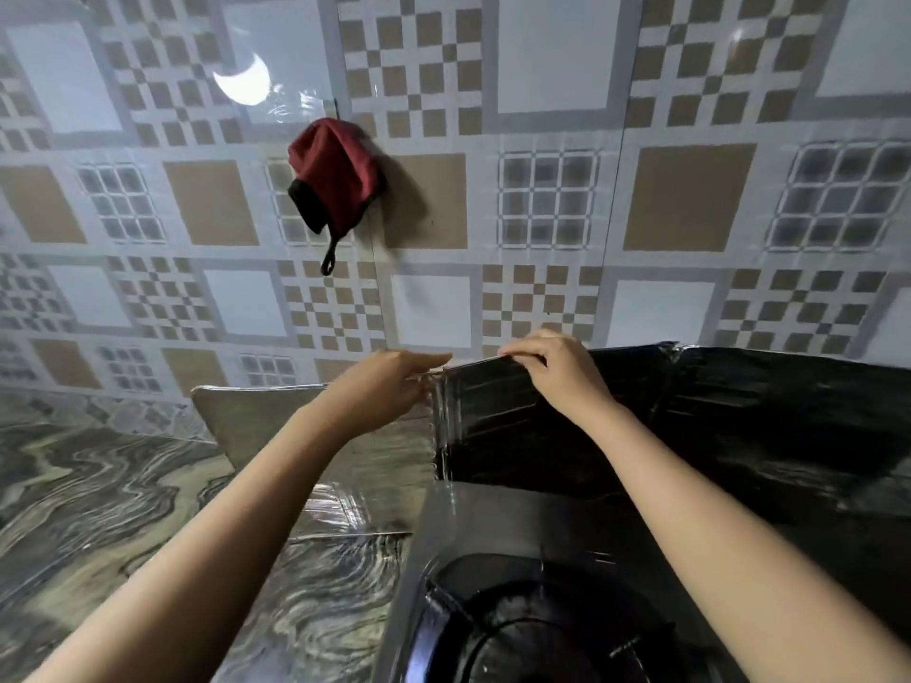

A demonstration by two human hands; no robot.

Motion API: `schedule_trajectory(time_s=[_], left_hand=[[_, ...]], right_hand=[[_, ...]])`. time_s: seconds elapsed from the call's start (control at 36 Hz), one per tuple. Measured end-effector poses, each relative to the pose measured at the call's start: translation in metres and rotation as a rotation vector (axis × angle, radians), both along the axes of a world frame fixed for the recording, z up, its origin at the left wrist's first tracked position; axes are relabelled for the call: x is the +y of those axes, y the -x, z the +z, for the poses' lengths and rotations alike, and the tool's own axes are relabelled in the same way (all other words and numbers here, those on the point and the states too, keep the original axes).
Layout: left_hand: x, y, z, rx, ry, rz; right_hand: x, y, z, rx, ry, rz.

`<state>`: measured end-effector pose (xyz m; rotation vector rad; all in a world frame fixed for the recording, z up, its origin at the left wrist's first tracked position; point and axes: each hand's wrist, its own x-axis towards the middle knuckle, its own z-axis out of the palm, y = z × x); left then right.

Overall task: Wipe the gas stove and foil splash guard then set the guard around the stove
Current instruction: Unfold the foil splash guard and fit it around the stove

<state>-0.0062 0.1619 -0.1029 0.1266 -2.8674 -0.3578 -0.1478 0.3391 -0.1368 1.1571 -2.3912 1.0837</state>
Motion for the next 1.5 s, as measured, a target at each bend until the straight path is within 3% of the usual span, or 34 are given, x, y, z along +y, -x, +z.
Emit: schedule_trajectory(time_s=[0.11, 0.25, 0.47, 0.58, 0.67, 0.86, 1.19, 1.5], left_hand=[[-0.003, -0.015, 0.016, -0.163, 0.036, -0.03], [-0.007, -0.031, 0.031, -0.327, -0.131, -0.077], [-0.012, -0.048, 0.038, -0.368, -0.387, -0.109], [-0.011, -0.051, 0.022, -0.326, -0.52, -0.087], [-0.009, -0.048, 0.005, -0.284, -0.751, -0.044], [0.002, -0.031, -0.018, -0.05, -1.079, -0.027], [0.01, 0.023, -0.03, 0.123, -1.208, 0.002], [0.011, 0.052, -0.031, 0.25, -1.379, 0.049]], right_hand=[[-0.009, -0.006, 0.001, -0.016, -0.018, 0.015], [-0.017, -0.012, 0.005, -0.038, -0.003, 0.034], [-0.027, -0.017, 0.009, -0.123, -0.009, 0.058], [-0.028, -0.018, 0.008, -0.163, -0.038, 0.065], [-0.029, -0.016, 0.007, -0.173, -0.049, 0.059], [-0.033, -0.006, 0.009, -0.188, -0.046, 0.035], [-0.032, 0.016, 0.008, -0.153, -0.081, -0.052], [-0.046, 0.027, -0.003, 0.097, -0.214, -0.082]])
